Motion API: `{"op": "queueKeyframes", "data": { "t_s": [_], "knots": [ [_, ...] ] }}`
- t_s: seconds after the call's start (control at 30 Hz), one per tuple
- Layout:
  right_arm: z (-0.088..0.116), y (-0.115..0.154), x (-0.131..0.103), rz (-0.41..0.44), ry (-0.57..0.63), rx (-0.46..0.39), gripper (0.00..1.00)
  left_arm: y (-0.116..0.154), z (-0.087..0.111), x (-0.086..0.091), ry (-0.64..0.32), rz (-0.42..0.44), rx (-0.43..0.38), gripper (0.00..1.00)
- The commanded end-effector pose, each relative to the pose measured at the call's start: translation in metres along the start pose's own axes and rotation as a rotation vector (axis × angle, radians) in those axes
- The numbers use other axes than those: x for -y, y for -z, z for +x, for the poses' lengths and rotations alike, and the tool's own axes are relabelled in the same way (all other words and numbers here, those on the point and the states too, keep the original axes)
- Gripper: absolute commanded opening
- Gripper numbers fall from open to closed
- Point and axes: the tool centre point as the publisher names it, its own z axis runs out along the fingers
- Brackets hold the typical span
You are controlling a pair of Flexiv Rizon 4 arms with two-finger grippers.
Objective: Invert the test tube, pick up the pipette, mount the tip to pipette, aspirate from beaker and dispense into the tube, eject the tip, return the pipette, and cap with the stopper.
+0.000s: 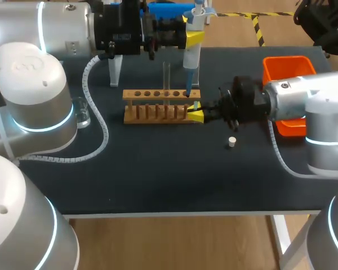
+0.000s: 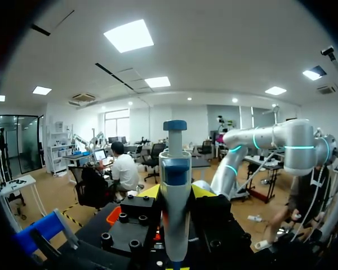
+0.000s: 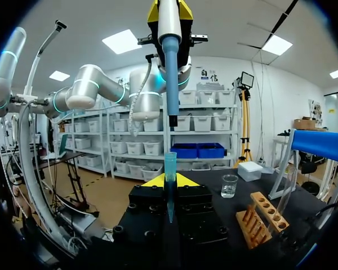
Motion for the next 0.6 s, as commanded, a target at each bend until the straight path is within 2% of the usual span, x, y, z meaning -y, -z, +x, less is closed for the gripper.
{"op": "queueKeyframes", "data": {
  "t_s": [0.03,0.6],
  "knots": [
    [-0.0012,-0.0065,-0.0001,0.001,-0.001,0.0,0.0,0.0012,0.0007,-0.0002,0.0,0.001,0.0,0.0],
    [0.0001,-0.0153,-0.0043,0.0,-0.007,-0.015,0.0,0.0012,0.0007,-0.0002,0.0,0.001,0.0,0.0]
  ]
}}
